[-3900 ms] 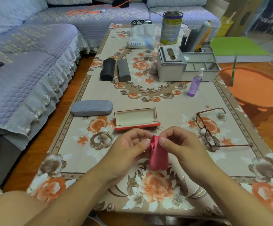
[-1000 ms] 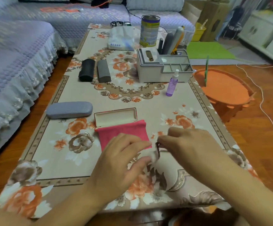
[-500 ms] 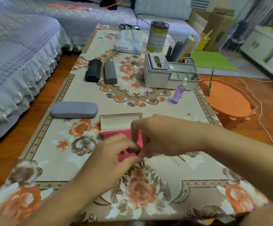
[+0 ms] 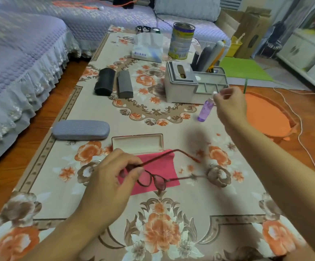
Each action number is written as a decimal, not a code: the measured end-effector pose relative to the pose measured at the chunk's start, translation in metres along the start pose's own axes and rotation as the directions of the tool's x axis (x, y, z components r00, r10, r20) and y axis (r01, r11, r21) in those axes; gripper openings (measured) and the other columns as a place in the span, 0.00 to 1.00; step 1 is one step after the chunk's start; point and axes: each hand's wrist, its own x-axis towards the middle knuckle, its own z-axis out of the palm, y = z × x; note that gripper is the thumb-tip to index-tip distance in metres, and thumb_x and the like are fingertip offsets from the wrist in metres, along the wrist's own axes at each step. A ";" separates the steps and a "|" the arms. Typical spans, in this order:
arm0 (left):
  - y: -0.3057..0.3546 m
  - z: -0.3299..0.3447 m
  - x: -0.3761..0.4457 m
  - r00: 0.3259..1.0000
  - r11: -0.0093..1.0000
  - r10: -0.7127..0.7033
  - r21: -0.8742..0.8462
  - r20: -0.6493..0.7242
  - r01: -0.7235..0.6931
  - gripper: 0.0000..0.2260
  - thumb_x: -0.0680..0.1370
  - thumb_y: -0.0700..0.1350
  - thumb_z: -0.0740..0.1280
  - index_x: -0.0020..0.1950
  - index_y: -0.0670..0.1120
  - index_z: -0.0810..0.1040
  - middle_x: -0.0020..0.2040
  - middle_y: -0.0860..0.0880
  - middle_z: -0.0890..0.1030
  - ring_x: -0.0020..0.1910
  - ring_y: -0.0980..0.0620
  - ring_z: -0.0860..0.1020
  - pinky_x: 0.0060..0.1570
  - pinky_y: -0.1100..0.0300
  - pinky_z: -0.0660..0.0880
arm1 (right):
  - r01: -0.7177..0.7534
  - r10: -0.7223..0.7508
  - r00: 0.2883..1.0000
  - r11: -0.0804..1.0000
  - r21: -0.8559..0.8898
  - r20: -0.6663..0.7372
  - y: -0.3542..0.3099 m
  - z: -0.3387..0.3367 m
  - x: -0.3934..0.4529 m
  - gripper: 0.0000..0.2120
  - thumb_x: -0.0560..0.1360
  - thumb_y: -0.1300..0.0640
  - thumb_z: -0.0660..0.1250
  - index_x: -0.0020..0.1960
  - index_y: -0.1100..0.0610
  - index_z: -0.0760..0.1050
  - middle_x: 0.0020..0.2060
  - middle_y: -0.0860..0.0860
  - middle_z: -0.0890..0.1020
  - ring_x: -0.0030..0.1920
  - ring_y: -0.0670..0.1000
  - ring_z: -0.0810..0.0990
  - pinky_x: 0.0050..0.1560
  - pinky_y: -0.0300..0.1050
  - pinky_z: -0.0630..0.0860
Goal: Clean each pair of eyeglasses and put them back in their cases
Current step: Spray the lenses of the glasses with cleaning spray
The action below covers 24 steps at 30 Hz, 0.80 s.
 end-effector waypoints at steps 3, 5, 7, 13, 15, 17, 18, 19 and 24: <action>-0.004 0.002 0.001 0.997 0.999 -0.042 0.008 -0.061 0.043 0.08 0.78 0.39 0.72 0.48 0.52 0.80 0.45 0.57 0.76 0.47 0.53 0.76 0.44 0.67 0.71 | -0.070 0.066 0.996 0.995 0.068 0.060 0.029 0.021 0.020 0.25 0.77 0.48 0.71 0.70 0.56 0.70 0.62 0.53 0.76 0.59 0.53 0.77 0.57 0.46 0.75; -0.007 0.003 0.003 0.993 0.998 -0.065 0.001 -0.094 0.066 0.07 0.78 0.38 0.72 0.48 0.51 0.79 0.44 0.57 0.77 0.47 0.53 0.77 0.44 0.68 0.71 | -0.017 0.015 1.000 0.995 0.098 0.018 0.037 0.033 0.023 0.19 0.80 0.51 0.68 0.67 0.58 0.73 0.58 0.52 0.79 0.58 0.52 0.78 0.50 0.40 0.72; -0.008 0.003 0.004 0.989 0.997 -0.082 -0.014 -0.122 0.081 0.07 0.78 0.38 0.71 0.48 0.51 0.78 0.44 0.56 0.78 0.48 0.54 0.77 0.45 0.70 0.70 | 0.042 -0.033 0.992 0.996 0.076 -0.125 0.038 0.040 0.023 0.11 0.82 0.53 0.64 0.61 0.59 0.78 0.51 0.50 0.81 0.53 0.51 0.79 0.47 0.41 0.70; -0.010 0.000 0.007 0.960 0.977 -0.194 -0.126 -0.202 0.171 0.08 0.79 0.39 0.70 0.47 0.52 0.79 0.46 0.59 0.79 0.48 0.59 0.77 0.46 0.72 0.72 | 0.093 -0.090 0.996 0.977 0.193 -0.024 0.044 0.048 0.024 0.24 0.79 0.45 0.67 0.70 0.55 0.70 0.62 0.50 0.77 0.61 0.49 0.76 0.62 0.47 0.74; -0.014 -0.001 0.007 0.950 0.967 -0.223 -0.175 -0.220 0.186 0.09 0.79 0.39 0.70 0.47 0.53 0.79 0.44 0.56 0.80 0.46 0.56 0.78 0.46 0.67 0.74 | 0.236 -0.217 0.937 0.971 -0.039 0.275 0.057 0.056 0.026 0.21 0.78 0.48 0.70 0.68 0.53 0.72 0.61 0.49 0.78 0.58 0.48 0.77 0.59 0.48 0.75; -0.019 -0.002 0.006 0.943 0.958 -0.247 -0.203 -0.222 0.203 0.07 0.80 0.40 0.69 0.47 0.52 0.80 0.43 0.53 0.81 0.44 0.53 0.78 0.47 0.55 0.77 | 0.419 -0.270 0.867 0.850 -0.320 0.419 0.069 0.061 0.027 0.09 0.78 0.55 0.68 0.58 0.53 0.76 0.55 0.53 0.81 0.49 0.51 0.77 0.49 0.47 0.73; -0.021 -0.002 0.006 0.939 0.951 -0.262 -0.227 -0.221 0.212 0.07 0.80 0.40 0.70 0.47 0.53 0.80 0.43 0.51 0.81 0.43 0.51 0.78 0.46 0.50 0.78 | 0.481 -0.293 0.847 0.778 -0.405 0.442 0.072 0.064 0.027 0.06 0.78 0.58 0.67 0.55 0.53 0.76 0.54 0.54 0.80 0.48 0.53 0.75 0.47 0.46 0.71; -0.023 -0.003 0.007 0.936 0.944 -0.274 -0.250 -0.223 0.217 0.07 0.80 0.41 0.70 0.47 0.54 0.80 0.44 0.50 0.81 0.43 0.49 0.78 0.45 0.46 0.78 | 0.530 -0.317 0.825 0.723 -0.443 0.468 0.073 0.065 0.024 0.06 0.79 0.58 0.66 0.55 0.53 0.75 0.55 0.54 0.79 0.48 0.54 0.75 0.46 0.46 0.70; -0.029 -0.007 0.010 0.931 0.939 -0.280 -0.269 -0.233 0.215 0.08 0.80 0.42 0.70 0.48 0.57 0.81 0.44 0.48 0.81 0.42 0.45 0.79 0.45 0.38 0.79 | 0.766 -0.572 0.640 0.533 -0.360 0.513 0.069 0.077 0.008 0.16 0.83 0.48 0.57 0.63 0.57 0.73 0.56 0.56 0.77 0.56 0.59 0.74 0.55 0.54 0.73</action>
